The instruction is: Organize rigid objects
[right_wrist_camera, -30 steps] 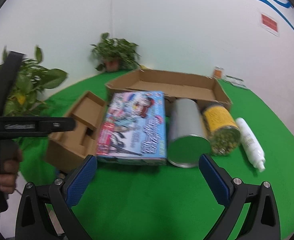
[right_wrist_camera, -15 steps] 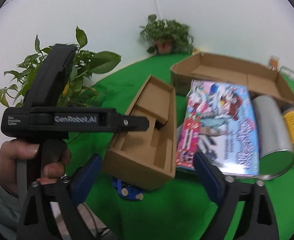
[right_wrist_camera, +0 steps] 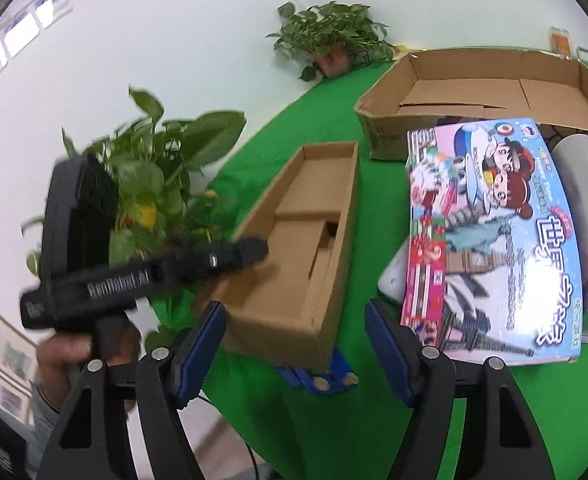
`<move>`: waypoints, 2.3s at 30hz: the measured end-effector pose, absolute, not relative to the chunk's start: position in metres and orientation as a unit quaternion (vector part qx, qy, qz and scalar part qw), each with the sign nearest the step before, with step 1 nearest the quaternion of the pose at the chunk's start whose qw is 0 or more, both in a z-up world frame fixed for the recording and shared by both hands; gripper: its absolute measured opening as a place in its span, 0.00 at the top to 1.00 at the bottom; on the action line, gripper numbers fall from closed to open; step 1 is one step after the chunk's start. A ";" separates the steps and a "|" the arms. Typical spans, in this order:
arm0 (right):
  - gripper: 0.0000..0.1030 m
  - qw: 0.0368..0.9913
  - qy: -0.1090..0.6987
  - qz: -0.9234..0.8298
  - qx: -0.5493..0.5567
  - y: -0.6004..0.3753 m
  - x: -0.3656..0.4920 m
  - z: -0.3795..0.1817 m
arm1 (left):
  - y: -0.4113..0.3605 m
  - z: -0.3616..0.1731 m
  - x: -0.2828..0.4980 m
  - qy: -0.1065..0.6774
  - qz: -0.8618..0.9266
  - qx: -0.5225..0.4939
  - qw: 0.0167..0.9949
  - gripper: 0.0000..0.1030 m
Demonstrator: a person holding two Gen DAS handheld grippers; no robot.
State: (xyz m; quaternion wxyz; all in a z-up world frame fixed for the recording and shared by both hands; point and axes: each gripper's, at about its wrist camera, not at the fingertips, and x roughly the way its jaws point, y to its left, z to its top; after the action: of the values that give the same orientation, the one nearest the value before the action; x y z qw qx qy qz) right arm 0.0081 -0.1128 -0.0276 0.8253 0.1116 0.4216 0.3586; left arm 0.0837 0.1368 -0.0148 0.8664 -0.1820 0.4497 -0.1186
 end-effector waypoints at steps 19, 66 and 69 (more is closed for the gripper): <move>0.75 0.833 0.455 0.313 0.019 -0.066 0.021 -0.031 | 0.123 -0.009 0.064 0.492 -0.117 -0.111 0.855 0.66; 0.75 0.860 0.440 0.229 0.120 -0.082 0.360 0.040 | 0.092 0.056 0.336 0.403 -0.151 -0.071 0.900 0.73; 0.75 0.834 0.482 0.233 0.135 -0.068 0.381 0.001 | 0.099 0.026 0.349 0.441 -0.130 -0.073 0.885 0.74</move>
State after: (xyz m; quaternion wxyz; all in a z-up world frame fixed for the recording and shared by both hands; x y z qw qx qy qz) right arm 0.3811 -0.0683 0.0014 0.8338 0.1353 0.4820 0.2326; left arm 0.3485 0.0987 0.0255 0.8851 -0.0726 0.4408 -0.1304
